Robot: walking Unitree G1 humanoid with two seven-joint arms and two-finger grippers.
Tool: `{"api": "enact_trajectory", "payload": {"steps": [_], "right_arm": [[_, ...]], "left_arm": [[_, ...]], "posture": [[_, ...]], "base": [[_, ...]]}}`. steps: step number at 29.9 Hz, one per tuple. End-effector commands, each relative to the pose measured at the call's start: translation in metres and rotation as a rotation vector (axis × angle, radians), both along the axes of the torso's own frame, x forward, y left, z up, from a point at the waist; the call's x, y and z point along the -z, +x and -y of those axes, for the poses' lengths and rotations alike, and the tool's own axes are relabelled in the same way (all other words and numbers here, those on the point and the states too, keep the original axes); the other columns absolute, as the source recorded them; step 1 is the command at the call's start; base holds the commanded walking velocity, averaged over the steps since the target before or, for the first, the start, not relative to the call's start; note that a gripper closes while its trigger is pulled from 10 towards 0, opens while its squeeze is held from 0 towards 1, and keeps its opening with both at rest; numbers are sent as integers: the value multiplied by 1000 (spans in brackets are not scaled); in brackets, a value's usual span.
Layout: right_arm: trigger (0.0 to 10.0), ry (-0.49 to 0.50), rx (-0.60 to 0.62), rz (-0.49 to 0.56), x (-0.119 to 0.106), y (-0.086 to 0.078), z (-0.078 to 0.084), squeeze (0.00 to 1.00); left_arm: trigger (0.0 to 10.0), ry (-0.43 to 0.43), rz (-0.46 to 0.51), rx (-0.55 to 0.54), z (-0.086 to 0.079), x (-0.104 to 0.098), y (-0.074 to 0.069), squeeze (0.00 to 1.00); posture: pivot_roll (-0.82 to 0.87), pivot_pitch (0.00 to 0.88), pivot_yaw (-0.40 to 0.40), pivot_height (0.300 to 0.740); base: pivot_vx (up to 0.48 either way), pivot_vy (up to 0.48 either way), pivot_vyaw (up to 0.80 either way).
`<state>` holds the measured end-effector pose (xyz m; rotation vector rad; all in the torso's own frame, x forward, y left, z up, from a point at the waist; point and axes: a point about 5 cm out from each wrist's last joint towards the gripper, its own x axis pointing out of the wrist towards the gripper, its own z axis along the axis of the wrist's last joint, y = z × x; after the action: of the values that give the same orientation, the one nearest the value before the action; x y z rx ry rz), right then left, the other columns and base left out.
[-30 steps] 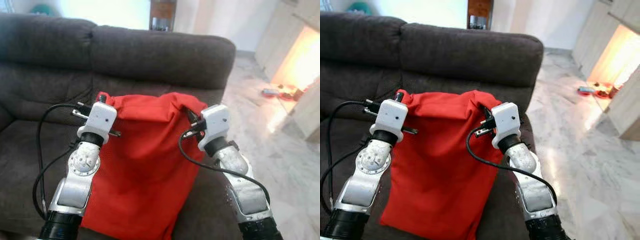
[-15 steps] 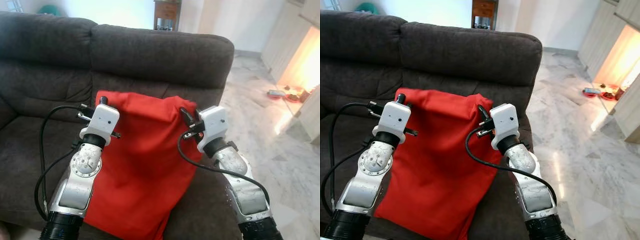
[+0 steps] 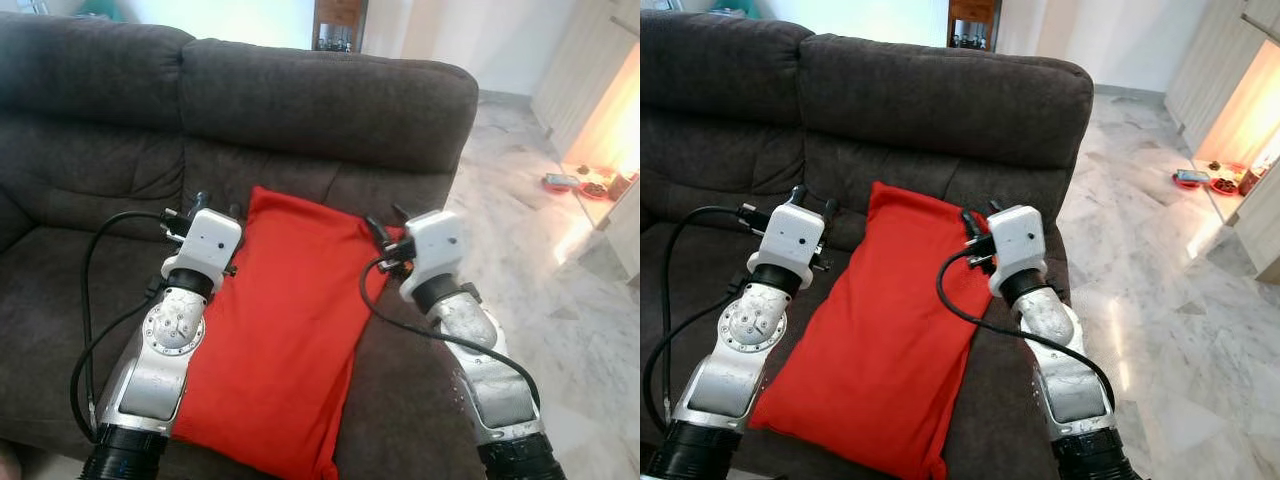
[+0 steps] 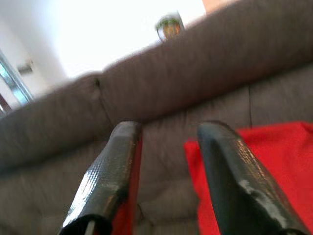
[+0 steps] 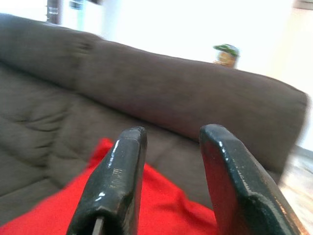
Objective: Move the pillow to the sofa from floor
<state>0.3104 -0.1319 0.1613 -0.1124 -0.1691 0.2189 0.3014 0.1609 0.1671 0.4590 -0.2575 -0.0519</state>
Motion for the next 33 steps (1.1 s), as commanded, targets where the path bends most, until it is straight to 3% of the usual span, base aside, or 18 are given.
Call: {"api": "enact_trajectory", "payload": {"steps": [1, 6, 10, 13, 23, 27, 33], "right_arm": [[10000, 46, 109, -41, 14, 1, 25, 0], [10000, 152, 221, -122, 39, -6, 51, 0], [10000, 159, 330, -244, 81, -22, 77, 0], [10000, 173, 385, -281, 98, -31, 90, 0], [10000, 167, 419, -384, 135, -51, 100, 0], [10000, 182, 423, -400, 140, -55, 100, 0], [10000, 202, 425, -373, 142, -57, 100, 0]], "left_arm": [[10000, -68, -62, -58, -12, 20, -4, 0], [10000, -90, -74, -140, -29, 35, -12, 0], [10000, -63, -125, -154, -36, 57, -23, 0], [10000, -62, -172, -153, -38, 74, -31, 0], [10000, -50, -202, -121, -35, 89, -38, 0], [10000, -58, -225, -109, -33, 93, -38, 0], [10000, -154, -215, -101, -31, 89, -33, 0]], "posture": [[116, 0, -85, 726], [113, 0, -84, 726], [117, 0, -83, 726], [110, 0, -80, 726], [112, 0, -78, 726], [113, 0, -78, 726], [107, 0, -77, 726]], "base": [[0, 0, 0], [0, 0, 0], [0, 0, 0], [0, 0, 0], [0, 0, 0], [0, 0, 0], [0, 0, 0]]}}
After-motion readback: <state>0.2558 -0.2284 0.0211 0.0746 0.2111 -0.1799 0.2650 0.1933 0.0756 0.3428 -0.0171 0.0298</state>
